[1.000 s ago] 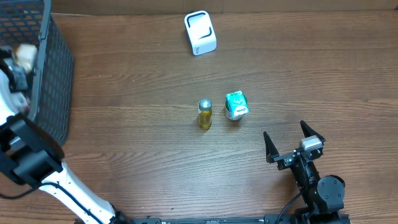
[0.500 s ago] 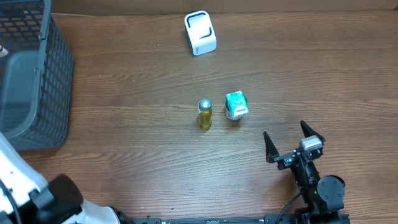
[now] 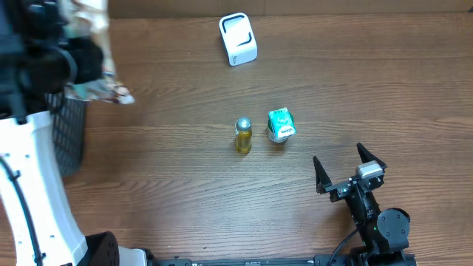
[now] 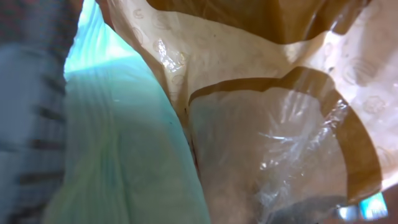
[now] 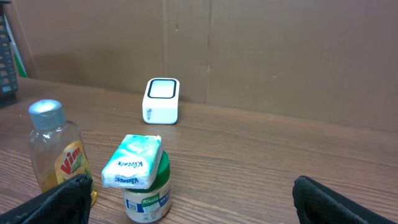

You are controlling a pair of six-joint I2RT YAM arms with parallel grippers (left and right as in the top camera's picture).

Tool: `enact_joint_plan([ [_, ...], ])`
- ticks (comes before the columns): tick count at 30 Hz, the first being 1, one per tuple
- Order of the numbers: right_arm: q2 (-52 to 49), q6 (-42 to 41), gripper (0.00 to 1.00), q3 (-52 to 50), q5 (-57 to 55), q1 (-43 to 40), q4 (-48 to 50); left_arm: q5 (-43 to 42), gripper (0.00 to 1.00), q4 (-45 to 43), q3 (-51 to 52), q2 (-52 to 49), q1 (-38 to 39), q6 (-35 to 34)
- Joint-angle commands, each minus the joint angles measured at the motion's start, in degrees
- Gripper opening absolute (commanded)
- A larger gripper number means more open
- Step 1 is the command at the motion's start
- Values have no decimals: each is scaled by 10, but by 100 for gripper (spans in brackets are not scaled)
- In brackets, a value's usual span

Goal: Scan the item barcode
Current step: 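Grasp the PanTree bag in the basket with the left gripper and lift, then carry the PanTree bag out and lower it left of the Vim bottle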

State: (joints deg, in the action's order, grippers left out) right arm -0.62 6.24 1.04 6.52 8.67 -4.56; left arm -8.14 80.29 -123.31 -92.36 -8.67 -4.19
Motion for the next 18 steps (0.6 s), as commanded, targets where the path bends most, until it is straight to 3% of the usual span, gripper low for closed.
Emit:
enact_joint_plan([
  [1, 4, 2, 100, -6, -7, 2, 2, 23, 31, -14, 86, 2, 70, -29],
  [10, 4, 2, 100, -6, -7, 2, 2, 78, 26, -137, 326, 2, 143, -150],
  [14, 4, 2, 100, -6, -7, 2, 2, 83, 18, -188, 410, 2, 145, -221],
  [18, 4, 2, 100, -6, -7, 2, 2, 85, 17, -236, 480, 1, 153, -231],
])
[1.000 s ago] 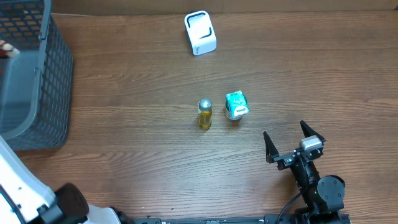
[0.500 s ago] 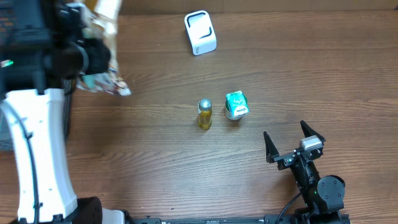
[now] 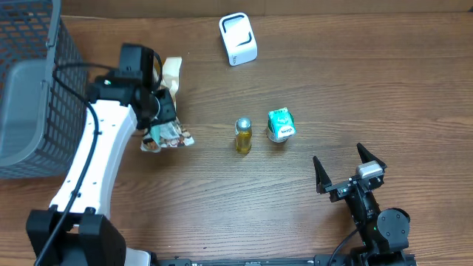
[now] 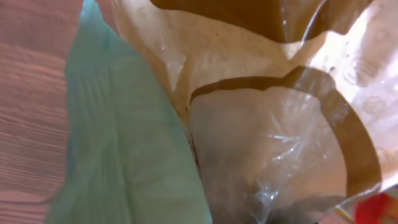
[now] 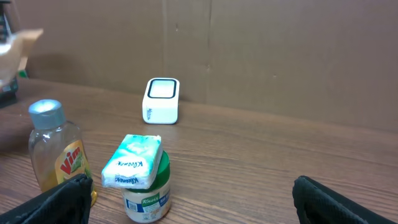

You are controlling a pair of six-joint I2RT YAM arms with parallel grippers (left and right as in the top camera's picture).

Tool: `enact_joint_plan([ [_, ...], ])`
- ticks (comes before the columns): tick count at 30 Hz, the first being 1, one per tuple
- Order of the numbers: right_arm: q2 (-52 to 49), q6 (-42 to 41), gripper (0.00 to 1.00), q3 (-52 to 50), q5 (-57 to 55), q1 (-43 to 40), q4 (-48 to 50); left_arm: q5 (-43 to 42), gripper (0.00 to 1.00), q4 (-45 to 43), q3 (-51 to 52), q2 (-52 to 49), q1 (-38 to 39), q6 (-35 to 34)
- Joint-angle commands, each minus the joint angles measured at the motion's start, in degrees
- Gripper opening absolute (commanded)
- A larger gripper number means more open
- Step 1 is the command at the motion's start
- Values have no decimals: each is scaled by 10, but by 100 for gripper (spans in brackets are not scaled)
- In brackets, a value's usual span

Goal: Scan the item barcode
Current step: 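Carry the PanTree bag out and lower it left of the Vim bottle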

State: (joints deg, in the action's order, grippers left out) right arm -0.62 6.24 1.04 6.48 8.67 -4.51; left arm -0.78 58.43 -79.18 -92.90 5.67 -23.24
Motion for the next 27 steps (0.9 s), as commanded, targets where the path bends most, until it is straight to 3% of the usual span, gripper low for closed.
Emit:
enact_joint_plan([
  [1, 4, 2, 100, -6, -7, 2, 1, 11, 17, -25, 52, 7, 12, -40],
  [11, 4, 2, 100, -6, -7, 2, 1, 14, 16, -79, 144, 6, 28, -40],
  [23, 4, 2, 100, -6, -7, 2, 1, 30, 18, -107, 146, 6, 54, -40],
  [27, 4, 2, 100, -6, -7, 2, 1, 87, 18, -107, 146, 6, 79, -40],
])
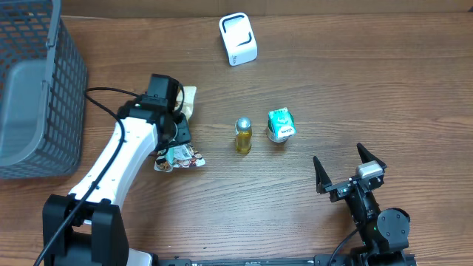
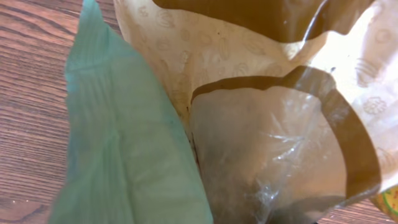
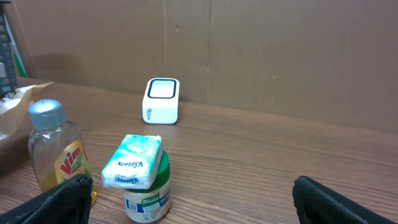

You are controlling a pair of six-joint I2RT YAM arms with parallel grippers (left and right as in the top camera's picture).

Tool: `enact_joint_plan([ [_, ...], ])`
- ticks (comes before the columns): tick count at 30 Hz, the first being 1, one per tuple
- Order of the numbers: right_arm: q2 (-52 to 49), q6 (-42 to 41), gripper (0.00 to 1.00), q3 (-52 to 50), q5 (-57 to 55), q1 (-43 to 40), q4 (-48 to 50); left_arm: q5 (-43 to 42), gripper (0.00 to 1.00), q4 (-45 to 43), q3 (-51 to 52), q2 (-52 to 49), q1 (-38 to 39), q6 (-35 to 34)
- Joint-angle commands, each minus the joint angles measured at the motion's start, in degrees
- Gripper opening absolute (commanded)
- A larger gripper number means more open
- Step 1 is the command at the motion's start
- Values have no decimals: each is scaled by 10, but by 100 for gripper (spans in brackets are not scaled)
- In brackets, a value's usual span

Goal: Scan the item barcode
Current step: 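Carry the PanTree bag out and lower it left of the Vim bottle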

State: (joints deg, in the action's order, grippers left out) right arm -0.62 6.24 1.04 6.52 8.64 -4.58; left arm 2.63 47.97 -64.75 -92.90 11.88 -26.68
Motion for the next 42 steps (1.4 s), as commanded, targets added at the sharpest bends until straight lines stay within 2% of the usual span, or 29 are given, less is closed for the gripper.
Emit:
enact_joint_plan([
  [1, 4, 2, 100, -6, -7, 2, 2, 64, 19, -3, 2, 5, 22, -6],
  [9, 4, 2, 100, -6, -7, 2, 2, 69, 19, 0, 2, -27, 33, -8],
  [13, 4, 2, 100, -6, -7, 2, 2, 68, 31, -6, 2, -58, 33, -8],
  [17, 4, 2, 100, -6, -7, 2, 2, 67, 36, -13, 2, -63, 33, -8],
  [22, 4, 2, 100, -6, -7, 2, 2, 37, 61, -17, 2, -63, 33, -8],
  [24, 4, 2, 100, -6, -7, 2, 2, 35, 67, -17, 2, -63, 33, -8],
  [28, 4, 2, 100, -6, -7, 2, 2, 25, 71, -13, -7, -63, 32, 40],
  [30, 4, 2, 100, -6, -7, 2, 2, 17, 74, 3, -27, -63, 31, 59],
  [31, 4, 2, 100, -6, -7, 2, 2, 17, 81, 23, -51, -63, 31, 59],
  [35, 4, 2, 100, -6, -7, 2, 2, 18, 94, 77, -129, -63, 31, 59],
  [42, 4, 2, 100, -6, -7, 2, 2, 18, 99, 167, -275, -63, 23, 64],
])
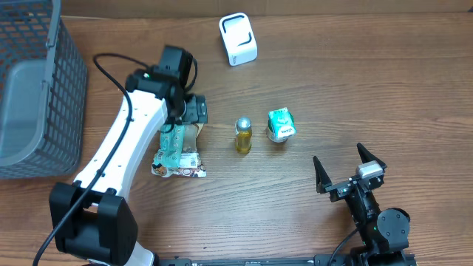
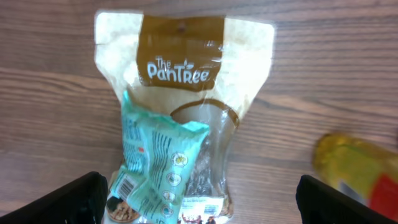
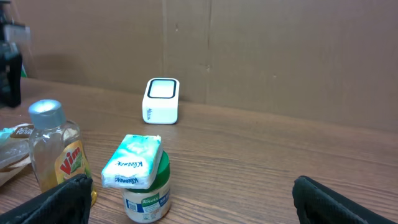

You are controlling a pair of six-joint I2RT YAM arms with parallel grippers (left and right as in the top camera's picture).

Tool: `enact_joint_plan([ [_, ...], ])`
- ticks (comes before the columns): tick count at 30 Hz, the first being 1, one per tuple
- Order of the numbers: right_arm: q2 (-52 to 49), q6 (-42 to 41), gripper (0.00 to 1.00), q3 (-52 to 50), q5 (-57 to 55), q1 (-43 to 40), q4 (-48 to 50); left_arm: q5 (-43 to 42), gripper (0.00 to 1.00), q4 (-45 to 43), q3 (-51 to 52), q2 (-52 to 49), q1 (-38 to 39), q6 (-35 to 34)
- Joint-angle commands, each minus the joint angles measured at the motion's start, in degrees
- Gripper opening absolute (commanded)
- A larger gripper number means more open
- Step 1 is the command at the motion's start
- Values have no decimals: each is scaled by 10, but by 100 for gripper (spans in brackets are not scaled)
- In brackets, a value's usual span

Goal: Scan the item barcode
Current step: 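Carry the PanTree bag out and lower it left of the Vim bottle, then open the left gripper and raise it away from the bag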

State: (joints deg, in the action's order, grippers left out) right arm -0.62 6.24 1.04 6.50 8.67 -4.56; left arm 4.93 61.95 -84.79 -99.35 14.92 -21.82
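A cream and clear Pantree bag lies flat on the table with a teal snack packet on top, a barcode showing at the packet's lower left. In the overhead view the two packets lie left of the bottle. My left gripper hovers at their far end, open and empty, and in its wrist view my left gripper has its fingers wide apart. The white scanner stands at the back. My right gripper rests open at the front right.
A yellow dish-soap bottle and a green-lidded jar with a tissue pack on top stand mid-table. A grey wire basket fills the far left. The bottle is close to the right of the packets.
My left gripper was shut on the packets, held just over the table. Now it is open and raised behind them, and they lie flat on the table. The right arm has not moved.
My left gripper first held the packets over the basket at the far left. Then it had them over the table to the right of the basket, then nearer the bottle. Now they lie on the table, let go.
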Motion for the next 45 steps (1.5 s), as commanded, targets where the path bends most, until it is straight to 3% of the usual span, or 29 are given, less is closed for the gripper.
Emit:
enact_joint_plan([
  [1, 4, 2, 100, -6, -7, 2, 2, -5, 99, 38, -98, 2, -10, 15],
  [8, 4, 2, 100, -6, -7, 2, 2, -3, 100, 67, -192, 2, -41, 15],
  [16, 4, 2, 100, -6, -7, 2, 2, 47, 100, 77, -192, 2, -71, 17],
  [25, 4, 2, 100, -6, -7, 2, 2, 46, 100, 85, -192, 2, -107, 17],
  [45, 4, 2, 100, -6, -7, 2, 2, 101, 100, 83, -192, 1, -121, 3],
])
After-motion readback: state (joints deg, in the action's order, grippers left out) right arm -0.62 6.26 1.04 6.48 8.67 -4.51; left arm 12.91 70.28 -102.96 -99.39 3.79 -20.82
